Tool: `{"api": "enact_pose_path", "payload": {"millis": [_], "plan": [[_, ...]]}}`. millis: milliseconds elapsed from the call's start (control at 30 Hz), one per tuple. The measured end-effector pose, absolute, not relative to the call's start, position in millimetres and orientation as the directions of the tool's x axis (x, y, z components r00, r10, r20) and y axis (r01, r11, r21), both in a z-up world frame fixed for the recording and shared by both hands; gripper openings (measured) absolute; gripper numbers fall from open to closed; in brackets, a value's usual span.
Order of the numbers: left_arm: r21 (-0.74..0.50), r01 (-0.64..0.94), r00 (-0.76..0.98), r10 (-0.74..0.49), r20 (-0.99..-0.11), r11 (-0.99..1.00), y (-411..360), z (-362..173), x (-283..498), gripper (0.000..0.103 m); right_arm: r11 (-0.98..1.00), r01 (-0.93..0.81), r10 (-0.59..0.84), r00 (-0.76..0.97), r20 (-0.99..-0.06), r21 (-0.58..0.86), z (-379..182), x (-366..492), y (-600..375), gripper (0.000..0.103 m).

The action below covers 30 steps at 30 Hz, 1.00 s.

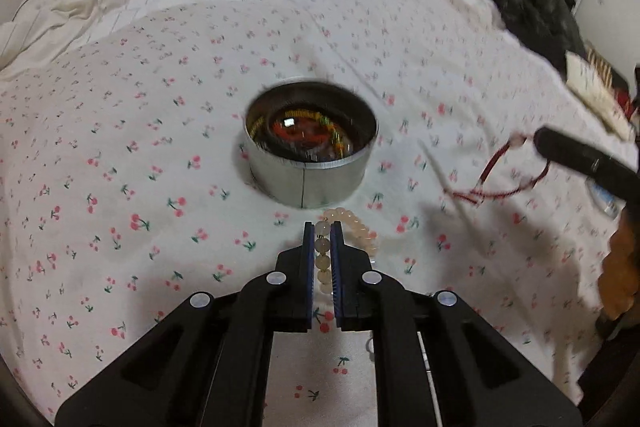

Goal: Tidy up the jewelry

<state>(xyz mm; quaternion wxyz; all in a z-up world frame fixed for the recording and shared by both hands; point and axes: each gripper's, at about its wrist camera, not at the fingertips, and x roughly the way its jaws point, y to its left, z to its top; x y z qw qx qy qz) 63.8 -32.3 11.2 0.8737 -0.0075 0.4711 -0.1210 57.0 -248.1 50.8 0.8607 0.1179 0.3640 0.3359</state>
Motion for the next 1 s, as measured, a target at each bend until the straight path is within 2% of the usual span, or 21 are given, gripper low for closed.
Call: {"api": "enact_pose_path", "payload": {"millis": [333, 567, 667, 833, 933, 1000], "plan": [[-0.170, 0.191, 0.643, -0.254, -0.723, 0.967, -22.6, 54.0, 75.8, 0.007, 0.652, -0.577, 0.758, 0.518, -0.397, 0.491, 78.3, 60.6, -233.2, 0.004], [-0.214, 0.185, 0.674, -0.283, -0.682, 0.959, -21.9, 60.1, 111.7, 0.007, 0.648, -0.577, 0.761, 0.521, -0.387, 0.497, 82.4, 84.9, -215.2, 0.004], [-0.251, 0.176, 0.632, -0.305, -0.712, 0.952, -21.8, 41.5, 130.3, 0.007, 0.659, -0.566, 0.751, 0.527, -0.398, 0.495, 80.1, 89.2, -214.3, 0.004], [-0.224, 0.133, 0.555, -0.260, -0.790, 0.965, -26.4, 5.5, 144.8, 0.008, 0.667, -0.546, 0.744, 0.532, -0.405, 0.507, 77.3, 98.8, -214.2, 0.004], [-0.201, 0.129, 0.572, -0.239, -0.785, 0.971, -25.7, 11.3, 141.7, 0.020, 0.666, -0.547, 0.745, 0.531, -0.405, 0.508, 77.7, 100.9, -213.9, 0.004], [-0.180, 0.115, 0.600, -0.213, -0.771, 0.977, -23.5, 20.1, 137.4, 0.044, 0.667, -0.546, 0.744, 0.531, -0.406, 0.507, 77.1, 101.3, -213.9, 0.004]]}}
